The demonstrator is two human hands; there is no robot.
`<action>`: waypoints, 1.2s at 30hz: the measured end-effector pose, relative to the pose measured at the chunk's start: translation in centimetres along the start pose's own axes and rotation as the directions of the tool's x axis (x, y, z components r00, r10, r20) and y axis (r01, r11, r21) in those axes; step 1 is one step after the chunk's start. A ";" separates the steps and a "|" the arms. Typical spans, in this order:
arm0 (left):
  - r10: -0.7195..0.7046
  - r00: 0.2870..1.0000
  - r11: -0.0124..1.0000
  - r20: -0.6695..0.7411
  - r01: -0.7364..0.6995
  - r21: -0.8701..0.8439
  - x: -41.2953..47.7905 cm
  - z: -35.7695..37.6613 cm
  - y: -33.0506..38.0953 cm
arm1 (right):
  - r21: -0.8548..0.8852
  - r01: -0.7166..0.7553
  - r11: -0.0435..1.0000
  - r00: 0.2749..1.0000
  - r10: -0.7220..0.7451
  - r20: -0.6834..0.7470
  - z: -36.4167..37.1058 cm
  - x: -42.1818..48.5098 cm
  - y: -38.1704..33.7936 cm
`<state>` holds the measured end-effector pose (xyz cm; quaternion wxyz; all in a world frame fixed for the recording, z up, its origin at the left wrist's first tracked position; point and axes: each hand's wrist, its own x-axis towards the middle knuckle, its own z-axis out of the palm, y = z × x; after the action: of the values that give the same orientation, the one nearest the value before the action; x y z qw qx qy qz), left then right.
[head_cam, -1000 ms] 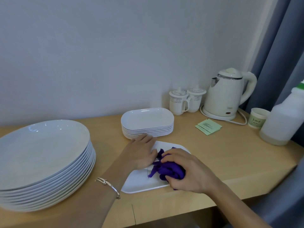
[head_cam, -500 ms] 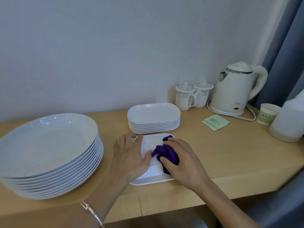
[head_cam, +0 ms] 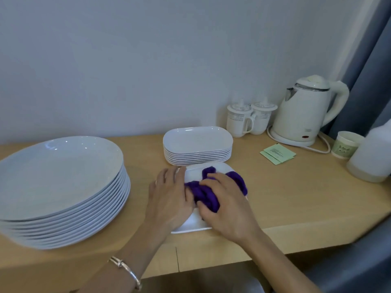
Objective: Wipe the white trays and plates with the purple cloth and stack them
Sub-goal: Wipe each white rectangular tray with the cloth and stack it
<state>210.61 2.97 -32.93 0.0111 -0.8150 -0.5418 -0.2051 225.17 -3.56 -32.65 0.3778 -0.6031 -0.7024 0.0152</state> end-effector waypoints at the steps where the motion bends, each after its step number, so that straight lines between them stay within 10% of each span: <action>1: 0.007 1.000 1.000 0.007 -0.007 -0.006 0.0 0.0 0.0 | 0.018 0.069 0.997 0.996 -0.069 0.050 0.0 0.1 -0.1; 7: 0.008 1.000 1.000 0.011 -0.009 0.014 0.0 0.2 0.2 | 0.269 -0.266 0.925 0.949 0.300 -0.093 -2.0 3.0 2.5; 12: 0.046 0.999 0.997 0.013 -0.046 0.059 0.1 0.2 0.4 | 0.061 0.012 0.998 0.997 -0.016 0.070 -0.3 4.1 0.8; 17: 0.045 0.998 0.993 0.034 -0.049 0.104 -0.2 0.5 0.6 | 0.177 -0.450 0.875 0.892 0.450 0.040 -2.0 7.7 3.3; 21: 0.046 0.999 0.996 0.011 -0.046 0.079 -0.2 0.8 0.5 | -0.015 -0.136 0.991 0.972 0.136 0.191 0.6 8.2 0.1; 27: 0.015 1.000 0.996 -0.002 -0.015 0.088 -0.2 0.9 0.6 | 0.262 -0.562 0.785 0.822 0.493 0.284 -3.4 9.9 5.2; 36: 0.008 1.000 0.996 0.000 -0.008 0.085 -0.3 0.9 0.6 | 0.080 -0.345 0.935 0.889 0.299 0.346 -2.9 9.5 3.6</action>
<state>211.31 2.74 -33.74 0.0466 -0.8161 -0.5466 -0.1820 229.87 4.34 -27.47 0.2888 -0.6725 -0.6426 0.2269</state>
